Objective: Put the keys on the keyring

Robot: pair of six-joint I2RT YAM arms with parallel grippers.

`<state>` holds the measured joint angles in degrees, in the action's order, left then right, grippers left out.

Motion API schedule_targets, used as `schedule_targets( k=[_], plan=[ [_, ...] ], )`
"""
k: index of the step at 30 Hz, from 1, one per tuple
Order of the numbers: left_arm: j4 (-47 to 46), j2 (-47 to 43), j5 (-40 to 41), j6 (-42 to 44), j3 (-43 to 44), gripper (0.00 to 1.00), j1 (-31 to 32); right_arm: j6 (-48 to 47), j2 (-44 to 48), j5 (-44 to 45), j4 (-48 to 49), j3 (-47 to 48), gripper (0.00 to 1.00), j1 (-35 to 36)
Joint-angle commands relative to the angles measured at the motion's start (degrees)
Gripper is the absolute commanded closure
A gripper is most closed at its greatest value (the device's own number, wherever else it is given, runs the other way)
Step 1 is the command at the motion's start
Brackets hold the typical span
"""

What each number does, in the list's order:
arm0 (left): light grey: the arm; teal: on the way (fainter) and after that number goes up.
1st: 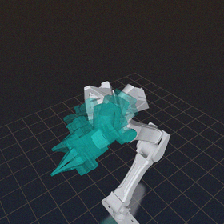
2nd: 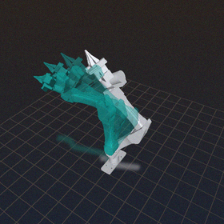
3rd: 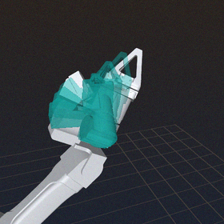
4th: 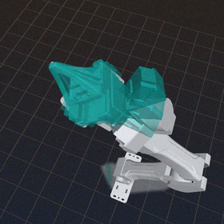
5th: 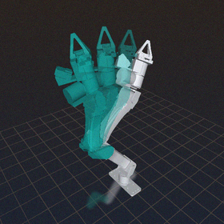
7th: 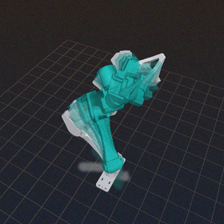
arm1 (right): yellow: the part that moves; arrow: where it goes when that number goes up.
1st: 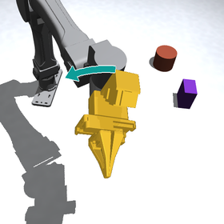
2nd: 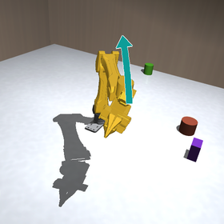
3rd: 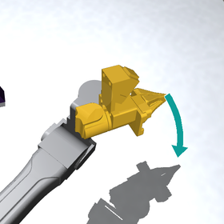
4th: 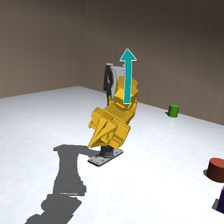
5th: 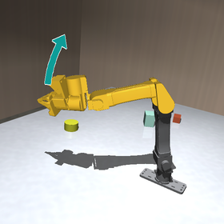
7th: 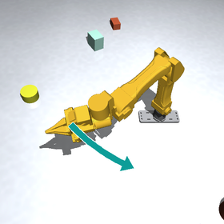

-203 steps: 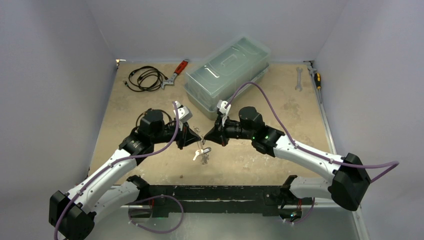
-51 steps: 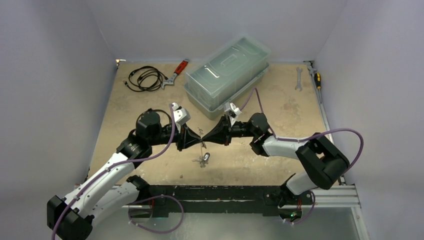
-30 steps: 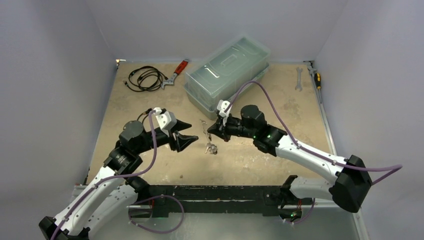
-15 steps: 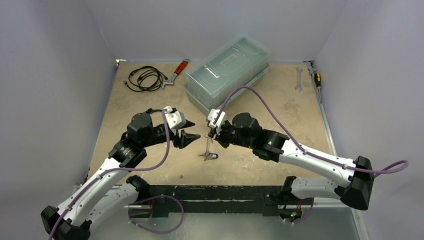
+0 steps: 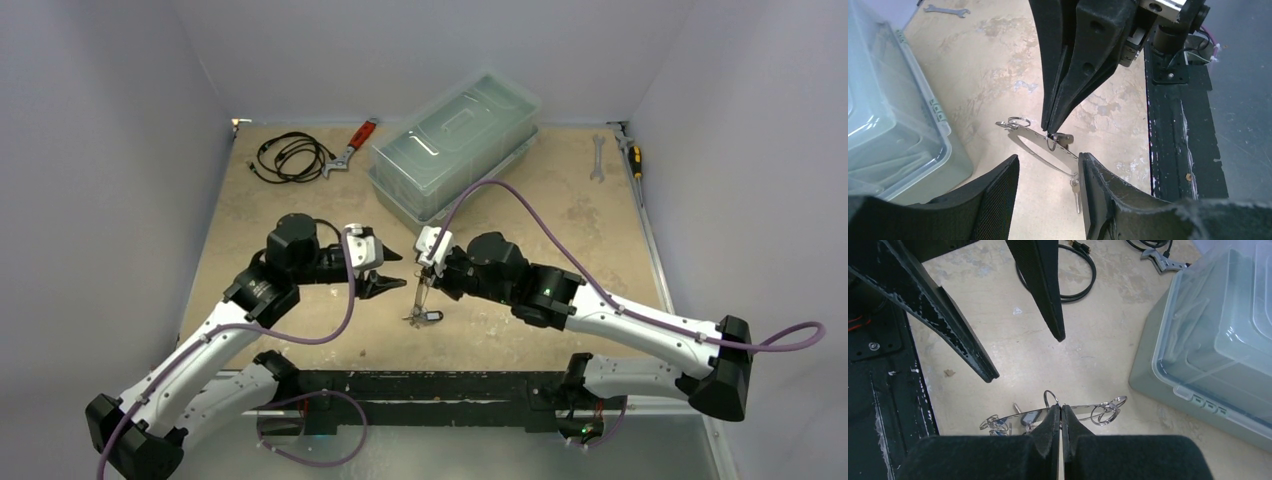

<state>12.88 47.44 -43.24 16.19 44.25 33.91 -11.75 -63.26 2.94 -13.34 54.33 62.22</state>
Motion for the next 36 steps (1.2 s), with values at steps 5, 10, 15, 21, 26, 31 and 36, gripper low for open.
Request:
schedule_targets(
  k=[5,10,15,21,26,31,36],
  plan=[
    [-0.66,5.07,-3.57,4.79,1.91,0.56,1.13,-1.69,2.51,-0.08,0.69,2.72,1.0,1.48],
    [-1.82,6.92,-3.67,3.99,1.84,0.61,1.24,-2.0,2.75,-0.48,0.85,2.46,1.0,2.43],
    [-2.53,8.0,-4.82,3.24,1.68,0.67,1.39,-2.22,2.29,-0.33,0.96,2.36,1.0,2.98],
    [-2.92,8.5,-5.54,2.95,1.01,0.75,1.9,-2.31,1.92,-0.16,1.45,2.19,1.0,3.09],
    [-3.22,9.53,-5.61,2.32,0.75,0.76,2.13,-2.4,1.52,0.17,1.59,2.02,1.0,3.17],
    [-3.34,9.48,-6.17,2.12,0.5,0.69,2.26,-2.46,1.35,1.34,1.76,1.86,1.0,3.17],
    [-3.12,9.25,-7.17,1.84,0.4,0.65,2.27,-2.58,1.09,1.64,2.08,1.53,1.0,3.17]
  ],
)
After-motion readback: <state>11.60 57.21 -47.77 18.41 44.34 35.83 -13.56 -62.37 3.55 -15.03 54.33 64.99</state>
